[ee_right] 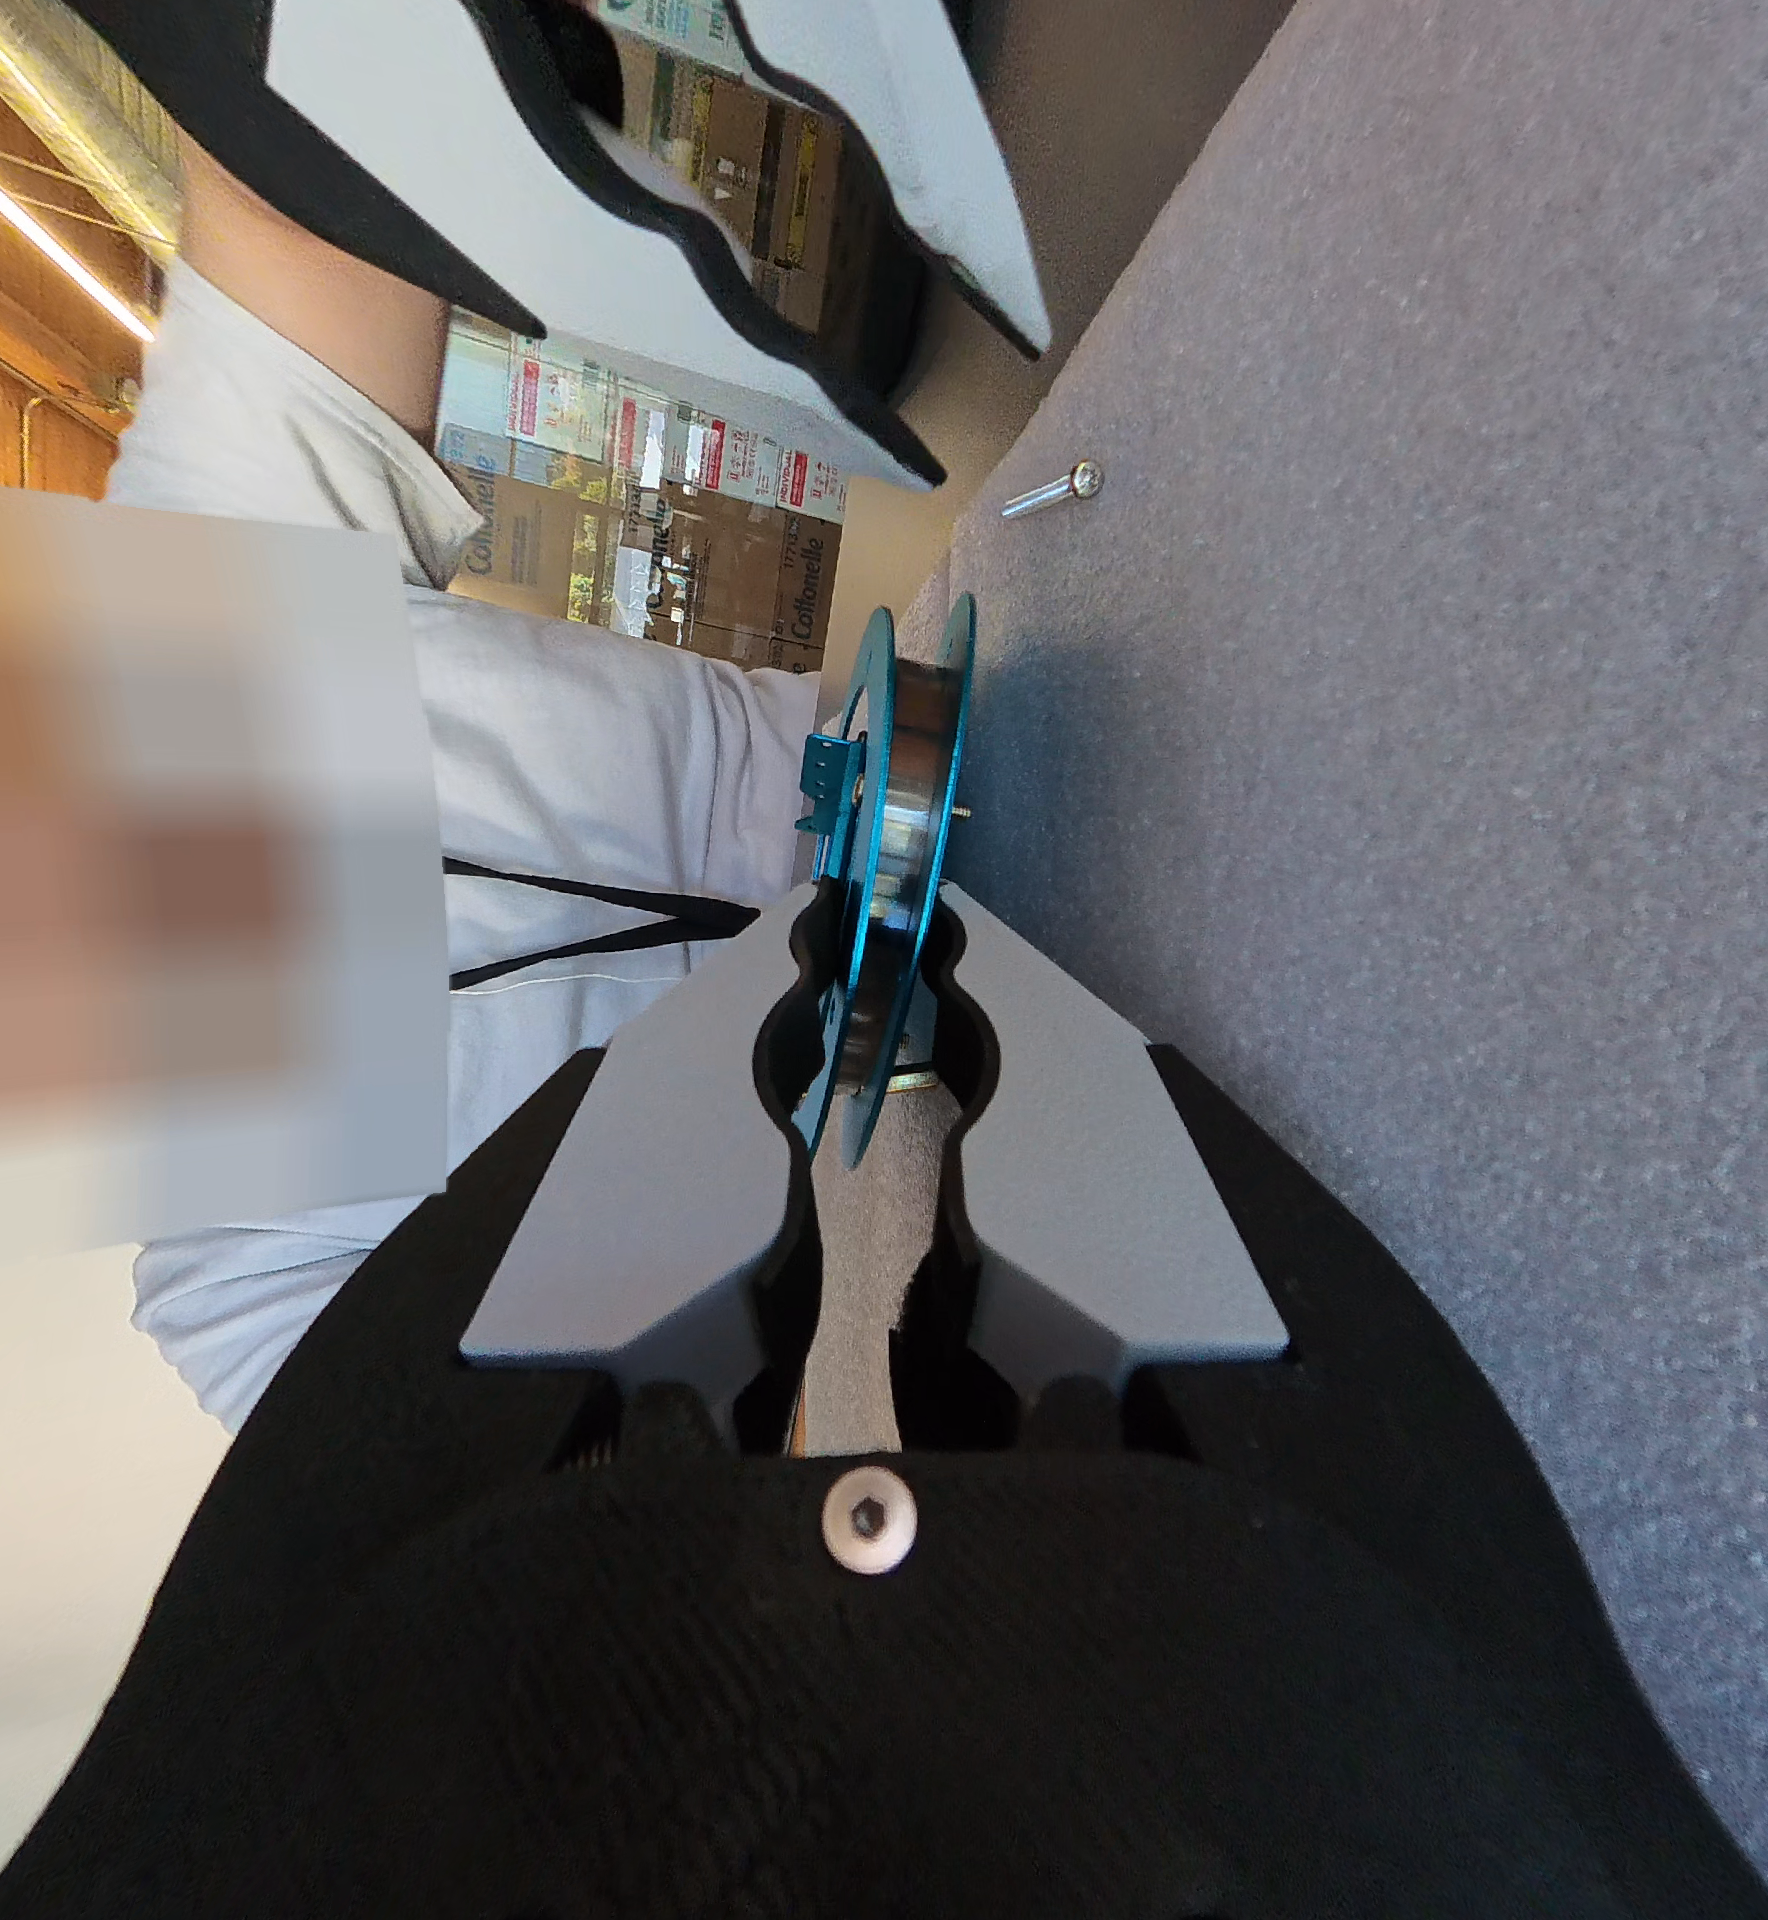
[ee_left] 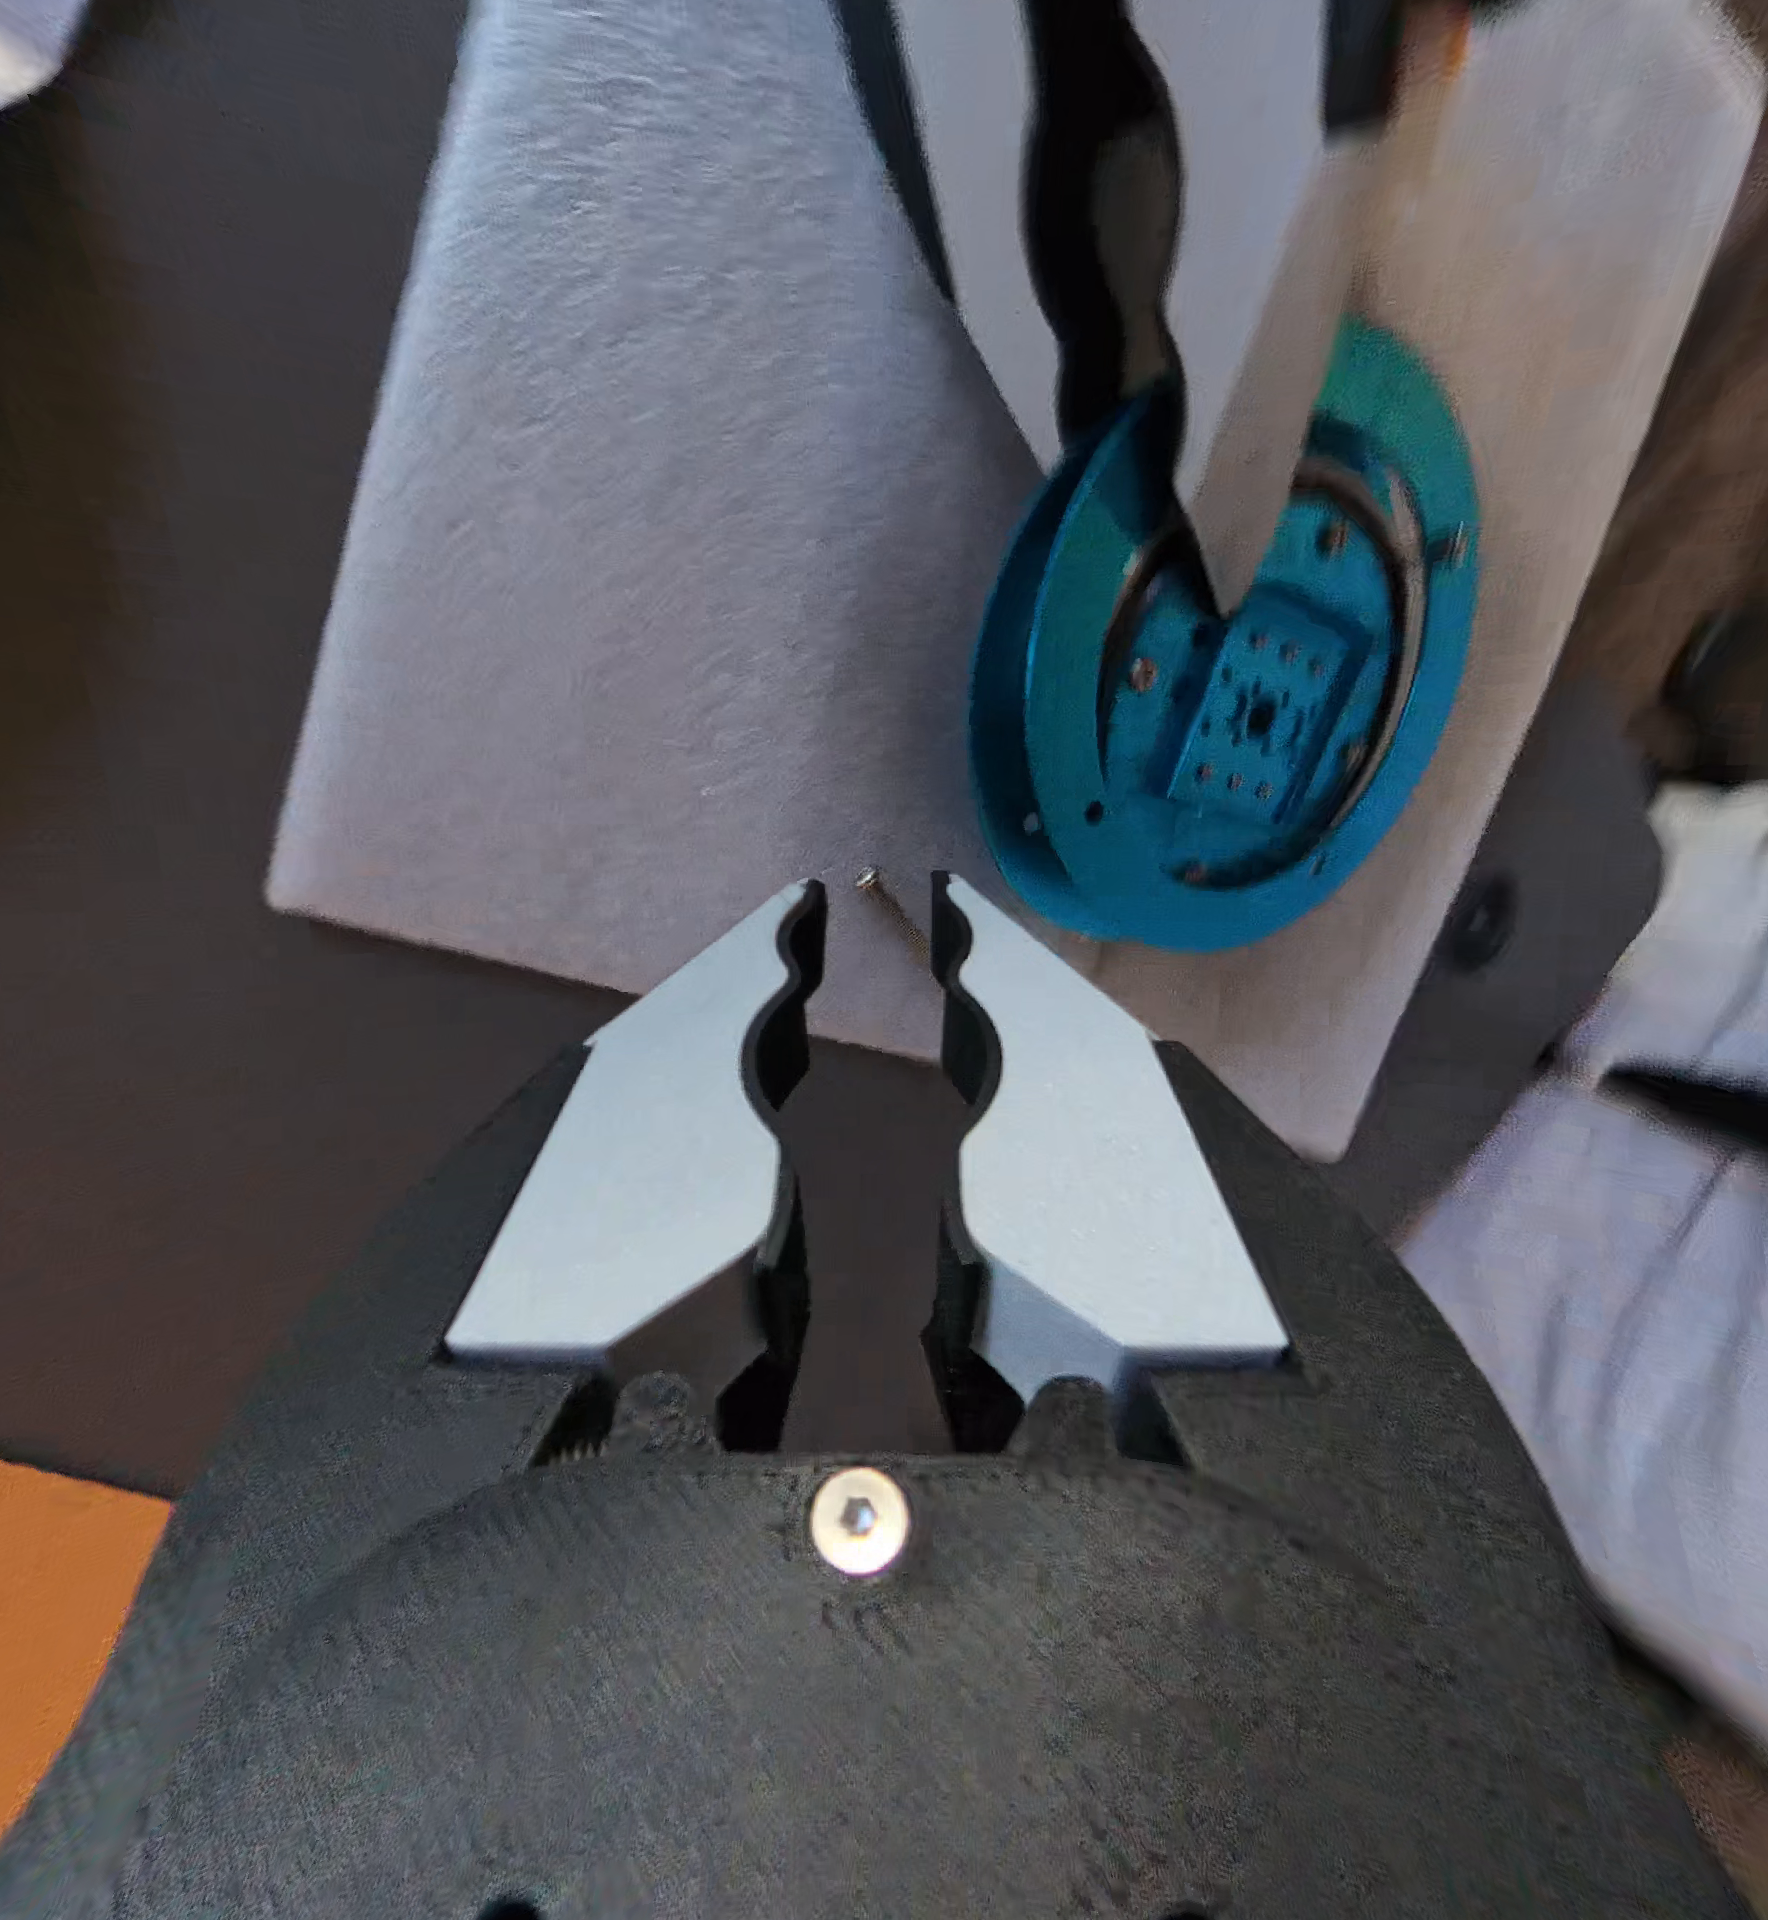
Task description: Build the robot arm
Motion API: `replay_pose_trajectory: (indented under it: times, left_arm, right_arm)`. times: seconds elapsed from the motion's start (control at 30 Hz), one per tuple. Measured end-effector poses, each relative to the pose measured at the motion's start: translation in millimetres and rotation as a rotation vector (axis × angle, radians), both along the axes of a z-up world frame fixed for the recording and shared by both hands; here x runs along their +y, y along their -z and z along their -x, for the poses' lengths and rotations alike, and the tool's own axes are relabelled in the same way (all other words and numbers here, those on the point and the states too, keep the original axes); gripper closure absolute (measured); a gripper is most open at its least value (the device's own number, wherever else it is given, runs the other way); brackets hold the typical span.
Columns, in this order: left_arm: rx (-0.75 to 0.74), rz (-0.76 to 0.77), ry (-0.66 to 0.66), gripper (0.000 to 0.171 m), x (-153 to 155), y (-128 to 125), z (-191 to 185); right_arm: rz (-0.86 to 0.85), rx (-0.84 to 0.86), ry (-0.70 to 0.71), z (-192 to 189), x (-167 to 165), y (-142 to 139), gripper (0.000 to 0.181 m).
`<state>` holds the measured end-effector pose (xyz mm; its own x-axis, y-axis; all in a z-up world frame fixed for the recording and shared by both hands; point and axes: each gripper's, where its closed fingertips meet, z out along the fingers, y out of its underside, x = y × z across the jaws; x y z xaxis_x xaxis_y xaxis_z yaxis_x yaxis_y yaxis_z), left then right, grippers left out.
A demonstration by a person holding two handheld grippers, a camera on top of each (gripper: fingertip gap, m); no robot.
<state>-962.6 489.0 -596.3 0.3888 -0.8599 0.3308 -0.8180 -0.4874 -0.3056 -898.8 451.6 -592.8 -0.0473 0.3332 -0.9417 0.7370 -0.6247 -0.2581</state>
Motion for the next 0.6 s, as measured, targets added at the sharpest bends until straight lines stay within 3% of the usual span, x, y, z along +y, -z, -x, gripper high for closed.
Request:
replay_pose_trajectory:
  times: [0.1, 0.17, 0.43, 0.6]
  left_arm:
    - [0.075, -0.002, 0.378, 0.155, -8, 1, 7]
    - [0.079, -0.006, 0.489, 0.159, -9, 3, 9]
    - [-0.050, -0.234, 0.721, 0.163, -2, 17, -2]
    - [-0.054, -0.191, 0.744, 0.157, -8, 24, 0]
  right_arm:
    - [0.003, 0.000, 0.001, 0, 0, 0, 0.168]
    - [0.003, -0.002, 0.004, 0, 0, 0, 0.168]
    - [0.002, 0.000, 0.007, 0, -1, 0, 0.168]
    - [0.003, -0.001, 0.006, 0, -1, 0, 0.168]
